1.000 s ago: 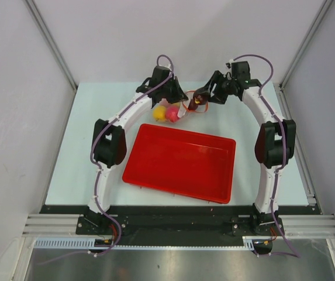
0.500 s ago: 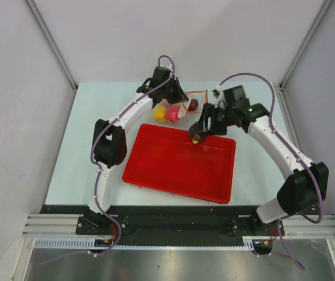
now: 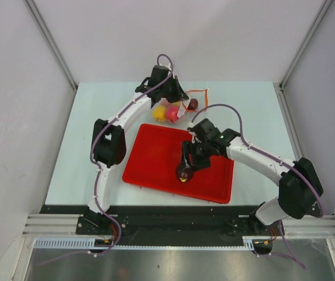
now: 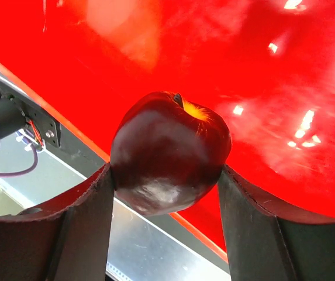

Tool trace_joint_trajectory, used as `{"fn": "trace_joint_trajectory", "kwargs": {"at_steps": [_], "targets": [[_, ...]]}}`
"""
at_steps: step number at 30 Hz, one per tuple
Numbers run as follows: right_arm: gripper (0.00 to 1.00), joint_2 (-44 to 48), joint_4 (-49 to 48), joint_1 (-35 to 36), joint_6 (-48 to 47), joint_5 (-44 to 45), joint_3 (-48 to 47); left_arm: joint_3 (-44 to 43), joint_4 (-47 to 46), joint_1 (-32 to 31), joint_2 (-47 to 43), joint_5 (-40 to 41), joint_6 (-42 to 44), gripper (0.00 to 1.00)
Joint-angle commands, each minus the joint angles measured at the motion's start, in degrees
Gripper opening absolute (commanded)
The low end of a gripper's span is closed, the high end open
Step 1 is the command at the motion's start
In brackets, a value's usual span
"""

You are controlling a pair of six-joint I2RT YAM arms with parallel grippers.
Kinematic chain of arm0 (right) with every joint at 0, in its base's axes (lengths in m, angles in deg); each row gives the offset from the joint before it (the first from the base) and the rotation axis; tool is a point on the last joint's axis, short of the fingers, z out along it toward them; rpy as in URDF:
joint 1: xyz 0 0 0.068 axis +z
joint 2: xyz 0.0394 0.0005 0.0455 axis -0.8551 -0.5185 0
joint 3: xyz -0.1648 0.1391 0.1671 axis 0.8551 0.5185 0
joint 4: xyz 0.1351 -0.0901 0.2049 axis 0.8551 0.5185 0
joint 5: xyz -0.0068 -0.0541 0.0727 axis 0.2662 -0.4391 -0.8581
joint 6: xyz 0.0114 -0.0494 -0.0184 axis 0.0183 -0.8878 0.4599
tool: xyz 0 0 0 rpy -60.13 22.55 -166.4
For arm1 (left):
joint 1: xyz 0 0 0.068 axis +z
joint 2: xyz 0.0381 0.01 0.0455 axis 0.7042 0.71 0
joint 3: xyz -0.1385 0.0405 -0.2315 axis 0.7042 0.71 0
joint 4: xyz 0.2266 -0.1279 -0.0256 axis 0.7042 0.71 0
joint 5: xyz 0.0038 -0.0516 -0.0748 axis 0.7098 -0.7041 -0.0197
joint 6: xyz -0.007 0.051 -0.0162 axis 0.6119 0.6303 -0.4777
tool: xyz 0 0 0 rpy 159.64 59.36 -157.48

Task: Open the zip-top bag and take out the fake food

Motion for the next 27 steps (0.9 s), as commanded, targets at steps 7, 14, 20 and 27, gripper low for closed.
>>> {"fn": "trace_joint_trajectory", "kwargs": {"at_steps": [7,14,20,27], "targets": [[0.76,-4.98,-8.75,8.79,8.23,4.18,2.64,-0.35,-1.74,1.08,-3.30,-3.03,-1.50,0.00],[1.00,-0.69,-10.16,6.07,12.45,5.85,2.64,-0.36,-0.69,1.26,-3.74,-4.88,-0.53,0.00],[0.96,7.84,-13.31,-6.84,14.82,7.07,2.64,0.35,-0.95,1.26,-4.53,-4.62,-1.05,0.00],[0.73,5.75,-25.18,-24.07,13.68,1.29,1.85,5.61,-5.16,1.08,-6.81,-4.97,-5.79,0.00]]}}
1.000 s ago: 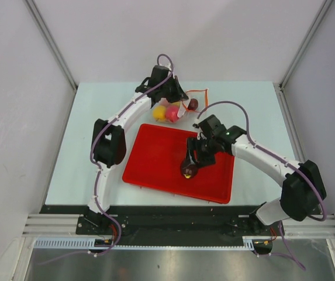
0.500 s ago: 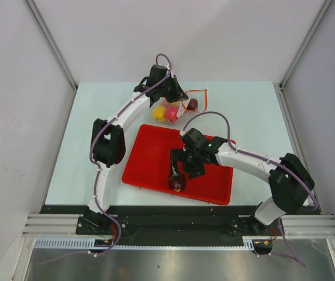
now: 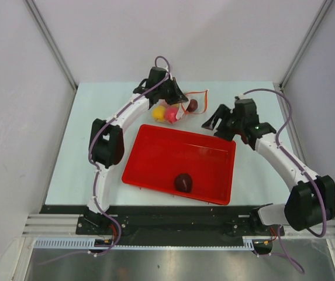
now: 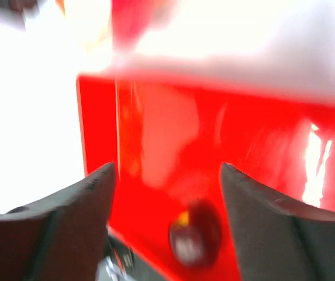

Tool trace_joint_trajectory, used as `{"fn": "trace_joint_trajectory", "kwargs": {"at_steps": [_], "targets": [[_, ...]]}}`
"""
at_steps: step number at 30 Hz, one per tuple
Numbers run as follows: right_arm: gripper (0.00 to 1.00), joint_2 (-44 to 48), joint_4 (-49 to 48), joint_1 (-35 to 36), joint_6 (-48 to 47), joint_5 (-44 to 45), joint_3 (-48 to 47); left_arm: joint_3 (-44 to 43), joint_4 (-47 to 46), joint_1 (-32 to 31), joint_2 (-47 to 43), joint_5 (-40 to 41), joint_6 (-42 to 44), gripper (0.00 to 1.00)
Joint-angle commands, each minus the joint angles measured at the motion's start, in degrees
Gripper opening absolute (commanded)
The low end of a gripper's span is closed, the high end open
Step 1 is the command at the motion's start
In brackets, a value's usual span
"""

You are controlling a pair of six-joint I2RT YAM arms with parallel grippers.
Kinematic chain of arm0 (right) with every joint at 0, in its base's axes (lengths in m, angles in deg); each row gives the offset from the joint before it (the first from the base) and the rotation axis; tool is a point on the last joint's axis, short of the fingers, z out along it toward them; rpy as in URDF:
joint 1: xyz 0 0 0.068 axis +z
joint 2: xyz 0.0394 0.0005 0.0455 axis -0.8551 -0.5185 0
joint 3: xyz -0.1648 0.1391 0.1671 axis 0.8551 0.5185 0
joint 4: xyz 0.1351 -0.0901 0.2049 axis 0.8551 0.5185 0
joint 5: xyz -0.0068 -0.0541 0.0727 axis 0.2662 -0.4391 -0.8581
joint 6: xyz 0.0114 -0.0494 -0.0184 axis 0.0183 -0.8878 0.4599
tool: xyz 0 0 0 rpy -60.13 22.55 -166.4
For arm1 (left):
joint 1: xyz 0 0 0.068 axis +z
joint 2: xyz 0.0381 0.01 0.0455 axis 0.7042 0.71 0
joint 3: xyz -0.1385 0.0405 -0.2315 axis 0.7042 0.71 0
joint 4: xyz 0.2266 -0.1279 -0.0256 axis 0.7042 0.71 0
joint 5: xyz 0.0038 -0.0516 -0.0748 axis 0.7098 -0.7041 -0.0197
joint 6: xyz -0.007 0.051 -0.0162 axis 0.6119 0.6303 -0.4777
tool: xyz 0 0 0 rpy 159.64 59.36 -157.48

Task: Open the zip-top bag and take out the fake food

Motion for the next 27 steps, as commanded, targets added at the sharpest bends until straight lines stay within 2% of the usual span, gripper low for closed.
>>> {"fn": "trace_joint_trajectory", "kwargs": {"at_steps": [1,4,10,11,15,20,22,27], "targets": [[0.70,-3.59,-10.50,-7.81,-0.13,-4.21,-1.69,3.85,-4.14,0.21,-6.33,-0.80,-3.72,0.00],[0.67,-9.82,-14.02,-9.32,-1.28,-6.32,-5.55,5.00,-4.23,0.21,-6.60,-0.53,-4.34,0.00],[0.51,-21.16,-22.09,-10.12,-1.01,-7.90,-13.03,5.53,-4.15,0.21,-6.34,-0.70,-5.48,0.00],[0.45,-22.83,-23.51,-10.12,-1.10,-9.91,-13.82,5.18,-4.15,0.29,-5.99,-0.88,-5.92,0.00],[0.35,-30.82,-26.33,-9.59,-1.80,-11.07,-19.70,4.03,-3.45,0.21,-5.55,-1.40,-6.28,0.00],[0.35,-37.25,-25.02,-8.71,-2.68,-10.20,-25.59,4.21,-3.09,0.21,-5.64,-1.49,-6.71,0.00],[0.35,-40.14,-21.43,-8.36,-3.56,-8.71,-28.83,4.56,-3.53,0.21,-5.46,-2.19,-7.33,0.00],[0.47,-45.87,-17.90,-7.83,-5.32,-7.73,-35.53,5.08,-4.15,0.12,-5.46,-2.99,-8.56,0.00]]}}
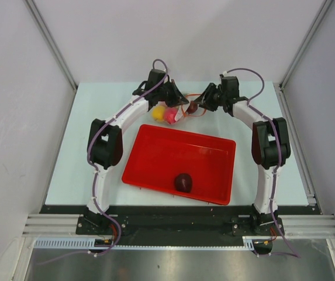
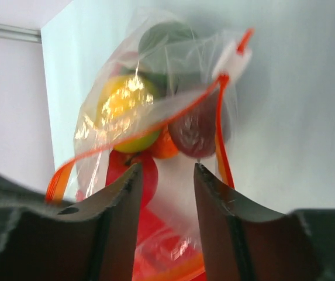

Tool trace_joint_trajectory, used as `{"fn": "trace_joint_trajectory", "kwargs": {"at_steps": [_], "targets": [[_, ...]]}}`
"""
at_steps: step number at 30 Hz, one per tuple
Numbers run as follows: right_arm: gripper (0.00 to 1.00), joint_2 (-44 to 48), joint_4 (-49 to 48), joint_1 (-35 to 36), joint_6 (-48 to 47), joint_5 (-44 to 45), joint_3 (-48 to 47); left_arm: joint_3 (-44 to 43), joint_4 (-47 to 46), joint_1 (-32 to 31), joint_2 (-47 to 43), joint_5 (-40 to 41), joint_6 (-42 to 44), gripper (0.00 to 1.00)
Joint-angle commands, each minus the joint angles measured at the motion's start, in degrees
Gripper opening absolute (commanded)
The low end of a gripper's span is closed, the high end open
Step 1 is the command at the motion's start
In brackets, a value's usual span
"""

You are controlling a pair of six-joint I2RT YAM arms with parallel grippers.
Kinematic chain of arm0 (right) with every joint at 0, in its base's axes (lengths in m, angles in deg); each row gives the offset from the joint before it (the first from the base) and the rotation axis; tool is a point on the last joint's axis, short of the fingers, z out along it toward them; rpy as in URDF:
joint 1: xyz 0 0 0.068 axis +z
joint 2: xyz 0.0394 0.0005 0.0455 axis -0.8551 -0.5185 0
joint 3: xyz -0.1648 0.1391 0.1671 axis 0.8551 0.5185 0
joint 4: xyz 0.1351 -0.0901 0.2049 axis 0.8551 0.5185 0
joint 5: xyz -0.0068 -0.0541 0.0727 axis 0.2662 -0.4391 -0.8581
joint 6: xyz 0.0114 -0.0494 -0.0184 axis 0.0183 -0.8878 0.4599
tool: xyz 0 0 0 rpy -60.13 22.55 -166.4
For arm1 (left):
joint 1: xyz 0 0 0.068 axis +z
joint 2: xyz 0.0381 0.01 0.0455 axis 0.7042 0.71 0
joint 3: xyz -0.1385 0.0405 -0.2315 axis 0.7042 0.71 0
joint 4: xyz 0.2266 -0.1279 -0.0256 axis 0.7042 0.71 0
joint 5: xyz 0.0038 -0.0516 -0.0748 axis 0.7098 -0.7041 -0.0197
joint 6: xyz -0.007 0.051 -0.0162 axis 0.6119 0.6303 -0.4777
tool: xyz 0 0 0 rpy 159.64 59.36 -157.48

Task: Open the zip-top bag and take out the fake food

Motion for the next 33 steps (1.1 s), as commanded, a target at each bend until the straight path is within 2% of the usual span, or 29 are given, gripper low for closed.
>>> {"fn": "trace_joint_trajectory", "kwargs": {"at_steps": [1,5,11,23,25,29,33], "targets": [[0.50,-4.91,2.49,0.76,-2.65,1.36,-6.88,-0.23,-2.16,0.12,-2.99,-1.98,-1.89,0.00],[0.53,-8.08,1.97,1.02,-1.43,0.92,-10.13,-0.40,-3.03,0.12,-2.29,-2.33,-3.03,0.00],[0.67,-11.16,2.23,1.20,-1.16,1.80,-11.63,-2.86,-2.34,-0.23,-0.45,-2.95,-3.83,0.00],[0.77,-17.31,1.53,2.25,0.69,1.28,-14.71,-6.11,-1.37,-1.11,2.63,-3.83,-5.15,0.00],[0.82,-18.19,1.88,2.69,0.69,1.62,-15.23,-6.38,-0.84,-1.11,2.90,-3.92,-4.71,0.00],[0.81,-19.78,2.50,2.78,1.12,2.15,-15.76,-6.38,-0.14,-1.11,2.99,-3.83,-4.09,0.00],[0.69,-19.95,2.23,2.43,1.30,1.98,-16.29,-6.03,0.21,-1.20,2.90,-3.65,-3.74,0.00]]}}
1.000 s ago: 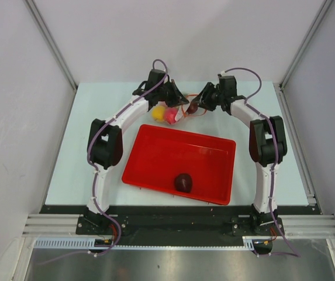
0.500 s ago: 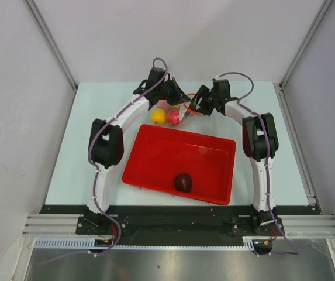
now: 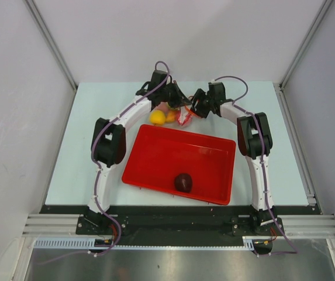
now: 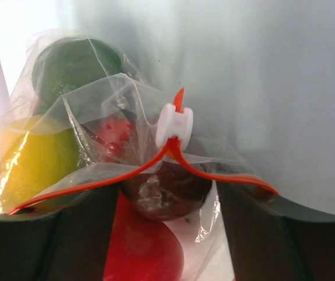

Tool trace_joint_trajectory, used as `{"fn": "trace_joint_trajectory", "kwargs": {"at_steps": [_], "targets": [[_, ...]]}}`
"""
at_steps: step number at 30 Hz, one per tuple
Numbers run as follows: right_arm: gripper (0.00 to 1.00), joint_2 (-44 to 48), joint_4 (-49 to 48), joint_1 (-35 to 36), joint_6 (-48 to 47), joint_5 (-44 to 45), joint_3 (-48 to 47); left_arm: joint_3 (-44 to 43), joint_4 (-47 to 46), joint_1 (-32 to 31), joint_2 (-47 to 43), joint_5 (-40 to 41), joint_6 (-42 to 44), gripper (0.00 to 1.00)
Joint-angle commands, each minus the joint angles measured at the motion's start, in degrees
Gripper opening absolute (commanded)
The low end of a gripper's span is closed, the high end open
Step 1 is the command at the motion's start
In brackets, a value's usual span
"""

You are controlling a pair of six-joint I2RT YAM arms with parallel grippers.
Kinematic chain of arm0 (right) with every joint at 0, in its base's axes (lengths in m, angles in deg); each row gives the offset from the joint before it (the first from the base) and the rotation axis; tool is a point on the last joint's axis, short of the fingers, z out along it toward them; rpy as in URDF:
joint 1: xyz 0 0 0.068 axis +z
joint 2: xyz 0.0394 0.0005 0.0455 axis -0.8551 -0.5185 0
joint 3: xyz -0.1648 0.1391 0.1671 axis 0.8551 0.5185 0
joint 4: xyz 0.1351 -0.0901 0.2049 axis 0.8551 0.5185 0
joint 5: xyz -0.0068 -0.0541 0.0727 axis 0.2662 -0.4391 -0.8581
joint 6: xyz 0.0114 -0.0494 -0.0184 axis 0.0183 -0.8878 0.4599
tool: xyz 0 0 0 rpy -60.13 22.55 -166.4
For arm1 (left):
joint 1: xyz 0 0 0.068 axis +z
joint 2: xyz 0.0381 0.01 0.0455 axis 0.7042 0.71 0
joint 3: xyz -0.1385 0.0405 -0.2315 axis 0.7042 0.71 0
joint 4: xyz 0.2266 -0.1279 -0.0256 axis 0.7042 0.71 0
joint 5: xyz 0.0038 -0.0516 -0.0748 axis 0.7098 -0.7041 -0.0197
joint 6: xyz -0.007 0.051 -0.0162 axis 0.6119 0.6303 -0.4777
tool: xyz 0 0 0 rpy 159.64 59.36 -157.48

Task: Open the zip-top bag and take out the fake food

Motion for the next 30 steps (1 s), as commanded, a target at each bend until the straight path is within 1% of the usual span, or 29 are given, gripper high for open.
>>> {"fn": "trace_joint_trajectory", "kwargs": {"at_steps": [1,3,4,5,6,9,13,17,18,24,28,30], "targets": [[0.61,-1.97,0.20,-0.19,0.14,0.62,-2.63,-2.84,0.28,-0.35,-0.66,-1.82,0.13,0.00],[0.55,-1.62,0.55,-0.55,-0.03,-0.25,-3.76,-2.31,0.11,-0.35,-0.93,-1.73,-0.05,0.00],[0.49,-1.35,0.90,-0.63,-0.38,-0.17,-4.03,-1.96,-0.33,-0.35,-1.01,-1.73,-0.22,0.00],[0.45,-0.74,1.42,-0.63,-0.56,-0.08,-4.21,-1.61,-1.03,-0.17,-1.45,-1.73,-0.48,0.00],[0.37,-0.13,1.52,-0.72,-0.91,-0.26,-4.39,-1.17,-1.21,-0.26,-1.63,-1.73,-0.75,0.00],[0.30,2.59,3.09,-0.64,-1.52,-0.26,-4.30,-1.16,-1.65,-0.17,-1.89,-1.55,-0.84,0.00],[0.28,6.64,7.48,-0.55,-3.98,1.49,-4.91,-0.81,-1.74,0.53,-2.42,-1.64,-0.66,0.00],[0.28,8.40,18.62,-0.81,-6.88,2.72,-8.34,1.29,-3.06,1.14,-3.74,-1.55,-0.93,0.00],[0.29,10.06,19.53,-0.81,-7.32,3.08,-8.08,2.08,-3.32,1.23,-4.09,-1.55,-0.93,0.00],[0.30,16.05,23.74,-0.81,-9.52,4.22,-5.01,5.42,-4.82,1.58,-5.76,-1.73,-1.01,0.00],[0.30,22.44,25.86,-1.25,-9.70,3.00,-0.80,5.87,-5.26,1.85,-6.64,-1.90,-0.75,0.00],[0.31,25.35,27.00,-1.08,-10.93,2.82,2.89,5.69,-5.34,1.94,-6.82,-2.08,-0.66,0.00]]}}
